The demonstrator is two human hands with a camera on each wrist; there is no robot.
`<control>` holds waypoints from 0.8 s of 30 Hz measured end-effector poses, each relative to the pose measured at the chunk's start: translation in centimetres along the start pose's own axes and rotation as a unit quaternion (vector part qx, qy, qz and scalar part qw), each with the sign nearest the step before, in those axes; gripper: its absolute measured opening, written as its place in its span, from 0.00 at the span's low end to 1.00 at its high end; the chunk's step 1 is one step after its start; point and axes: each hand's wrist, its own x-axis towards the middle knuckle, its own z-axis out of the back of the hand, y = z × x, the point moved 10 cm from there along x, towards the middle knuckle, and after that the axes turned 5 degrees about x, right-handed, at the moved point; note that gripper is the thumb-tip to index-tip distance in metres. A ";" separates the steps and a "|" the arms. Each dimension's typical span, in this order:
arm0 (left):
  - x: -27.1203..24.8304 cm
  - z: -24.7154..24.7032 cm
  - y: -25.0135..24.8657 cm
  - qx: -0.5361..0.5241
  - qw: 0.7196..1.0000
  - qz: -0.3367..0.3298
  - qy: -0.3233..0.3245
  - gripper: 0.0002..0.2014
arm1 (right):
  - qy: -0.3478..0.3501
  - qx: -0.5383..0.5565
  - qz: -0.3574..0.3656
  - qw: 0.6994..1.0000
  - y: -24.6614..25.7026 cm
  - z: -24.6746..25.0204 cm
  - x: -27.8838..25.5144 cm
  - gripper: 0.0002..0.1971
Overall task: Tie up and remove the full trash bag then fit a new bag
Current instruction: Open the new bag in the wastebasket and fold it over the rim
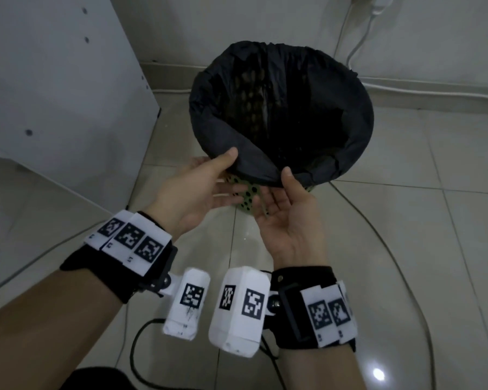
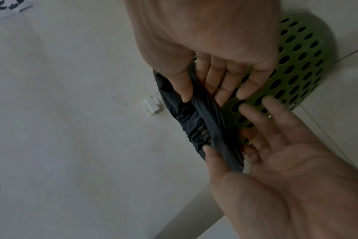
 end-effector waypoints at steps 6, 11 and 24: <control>0.6 -0.2 -0.4 0.037 0.999 -0.029 0.017 0.17 | 0.019 -0.053 -0.007 0.998 0.0 0.2 0.3 0.10; 1.0 0.1 -1.4 0.019 0.999 -0.044 0.017 0.16 | -0.004 -0.038 0.078 0.996 3.0 1.8 0.3 0.17; 0.8 0.2 -1.9 -0.013 0.998 -0.060 -0.009 0.18 | -0.011 -0.046 0.066 0.997 1.5 1.5 0.2 0.21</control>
